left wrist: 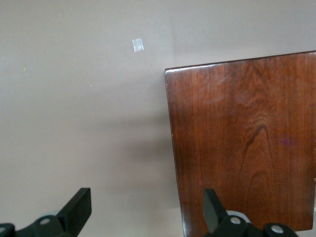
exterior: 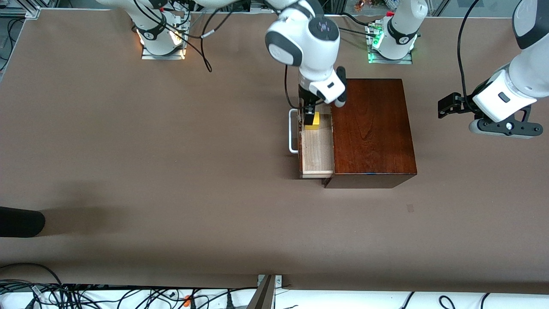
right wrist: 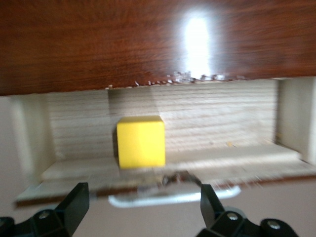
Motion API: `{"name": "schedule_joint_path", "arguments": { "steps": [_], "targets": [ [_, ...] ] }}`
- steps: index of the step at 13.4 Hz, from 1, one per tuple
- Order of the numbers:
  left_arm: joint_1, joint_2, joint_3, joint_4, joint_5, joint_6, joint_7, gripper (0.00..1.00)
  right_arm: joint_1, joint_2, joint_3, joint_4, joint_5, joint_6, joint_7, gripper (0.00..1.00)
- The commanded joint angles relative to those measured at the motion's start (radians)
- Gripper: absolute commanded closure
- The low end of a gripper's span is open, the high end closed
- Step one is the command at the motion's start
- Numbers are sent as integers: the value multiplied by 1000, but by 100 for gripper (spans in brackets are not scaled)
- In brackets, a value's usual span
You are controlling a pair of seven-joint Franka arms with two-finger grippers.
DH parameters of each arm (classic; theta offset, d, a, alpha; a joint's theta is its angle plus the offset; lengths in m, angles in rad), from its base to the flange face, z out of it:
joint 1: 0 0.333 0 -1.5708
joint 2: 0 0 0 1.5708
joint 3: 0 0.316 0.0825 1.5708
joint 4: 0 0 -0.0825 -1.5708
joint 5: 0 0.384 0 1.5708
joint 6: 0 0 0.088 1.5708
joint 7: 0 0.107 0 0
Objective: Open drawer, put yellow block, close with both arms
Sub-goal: 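Open the right gripper and raise it while the left gripper approaches the drawer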
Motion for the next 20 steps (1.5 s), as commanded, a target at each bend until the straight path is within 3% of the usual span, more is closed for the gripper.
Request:
{"name": "schedule_joint_path", "arguments": {
  "steps": [1,4,8,11,14,17,20],
  "targets": [
    [-4,23,-52,43,-21,-29,70,0,-53,-108,-4,-15,40,-66,9,0],
    [-4,58,-135,45,-47,-23,185,0,-220,-190,-4,-17,104,-126,-2,0],
    [-6,138,-247,45,-192,2,338,0,-449,-247,-6,-18,141,-192,-4,0],
    [-6,199,-387,43,-233,144,464,0,-622,-288,-14,-21,224,-221,1,0],
    [-6,300,-524,45,-233,343,638,0,-736,-320,-30,-32,244,-310,13,0],
    [-26,373,-604,40,-224,517,832,0,-750,-484,-133,-248,309,-280,73,0],
    [-127,400,-604,30,-160,569,906,0,-748,-636,-161,-444,322,-237,262,0]
  ]
}}
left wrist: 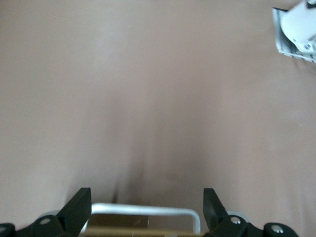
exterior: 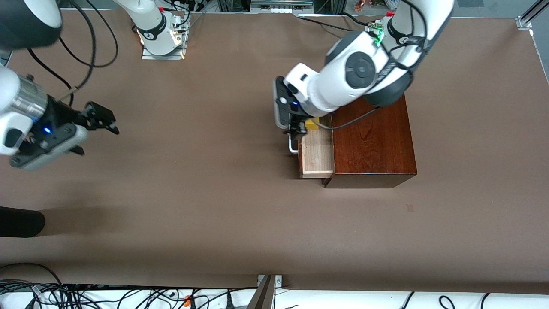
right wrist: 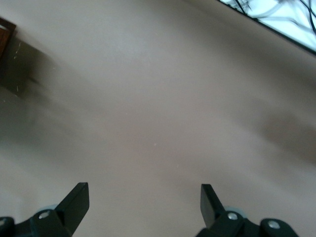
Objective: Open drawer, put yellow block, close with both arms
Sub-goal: 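Open the right gripper and raise it while the left gripper approaches the drawer, then push the drawer front with the left gripper toward the box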
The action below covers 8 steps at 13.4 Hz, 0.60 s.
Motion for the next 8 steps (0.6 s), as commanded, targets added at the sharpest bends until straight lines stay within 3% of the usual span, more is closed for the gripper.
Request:
{"name": "schedule_joint_path", "arguments": {
  "steps": [1,5,8],
  "targets": [
    [-71,29,-3,2,87,13,52,0,8,-172,-13,-220,20,34,215,0],
    [-76,100,0,-38,210,14,47,0,8,-271,-33,-346,0,30,317,0],
    [-73,150,3,-38,293,23,40,0,6,-276,-50,-349,-68,-30,327,0]
  ]
}}
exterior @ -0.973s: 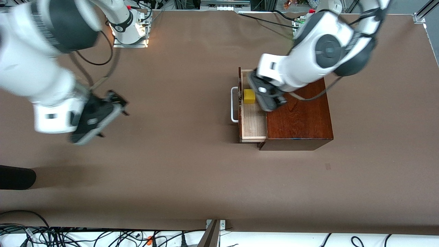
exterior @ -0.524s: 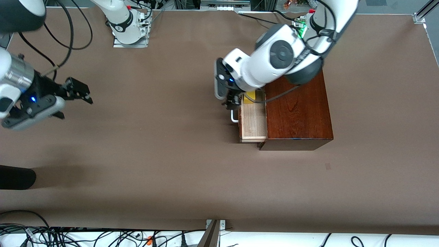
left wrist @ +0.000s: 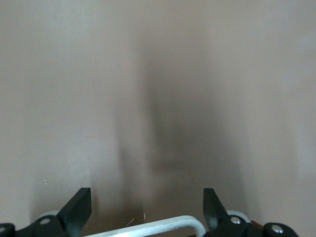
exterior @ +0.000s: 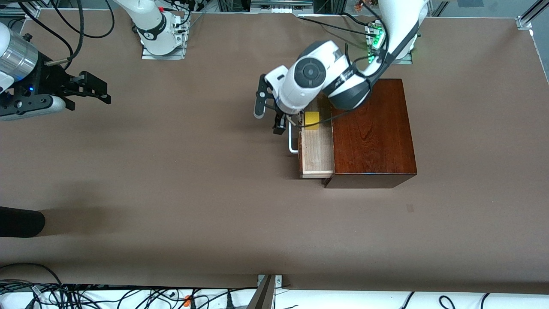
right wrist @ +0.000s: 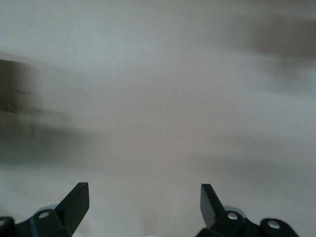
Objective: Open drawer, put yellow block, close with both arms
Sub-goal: 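Push the drawer front with the left gripper toward the box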
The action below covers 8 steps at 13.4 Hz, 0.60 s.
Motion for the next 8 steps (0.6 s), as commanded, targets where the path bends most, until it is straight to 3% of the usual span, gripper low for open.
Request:
{"name": "schedule_joint_path", "arguments": {
  "steps": [1,6,8],
  "targets": [
    [15,24,-7,5,72,9,24,0,5,-33,-21,-39,-44,-36,19,0],
    [38,24,4,-7,75,-13,31,0,5,-20,-54,-33,-47,-35,7,0],
    [47,24,4,-9,77,-25,31,0,17,-4,-46,0,-91,-41,16,0]
  ]
}}
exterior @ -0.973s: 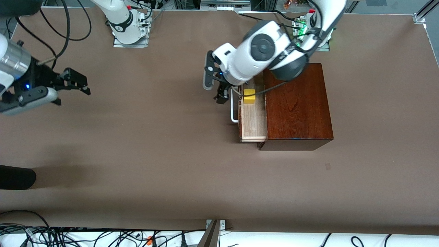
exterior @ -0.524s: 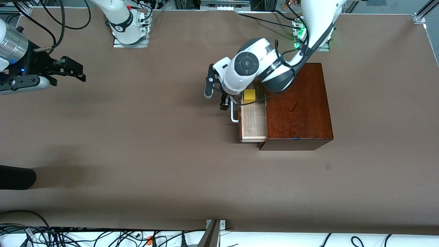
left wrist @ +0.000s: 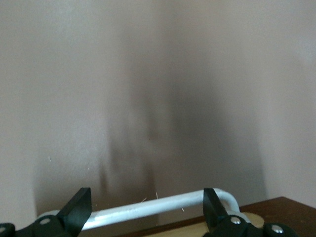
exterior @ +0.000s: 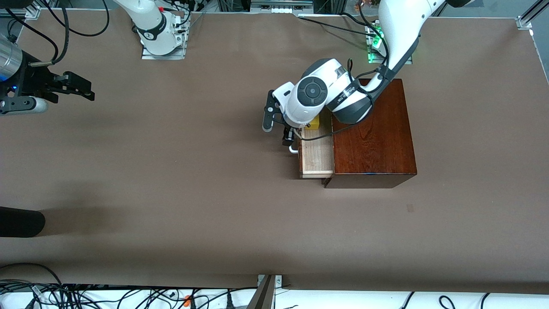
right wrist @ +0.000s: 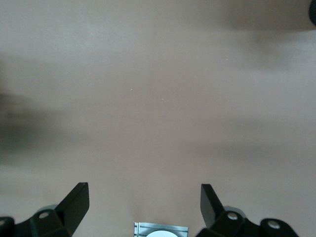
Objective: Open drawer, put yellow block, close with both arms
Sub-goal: 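Push the drawer front with the left gripper toward the box, then push the drawer fully shut with the left gripper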
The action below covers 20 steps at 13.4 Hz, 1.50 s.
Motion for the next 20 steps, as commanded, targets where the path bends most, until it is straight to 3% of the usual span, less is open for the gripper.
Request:
{"name": "schedule_joint_path", "arguments": {
  "steps": [1,6,20],
  "targets": [
    [18,-10,-2,-8,24,-37,15,0,9,-2,-3,17,-40,-6,16,0],
    [42,-28,10,0,59,-155,15,0,7,6,-5,18,-37,18,11,0],
    [122,-45,30,25,134,-304,15,0,2,21,-13,14,-30,78,5,0]
  ]
}}
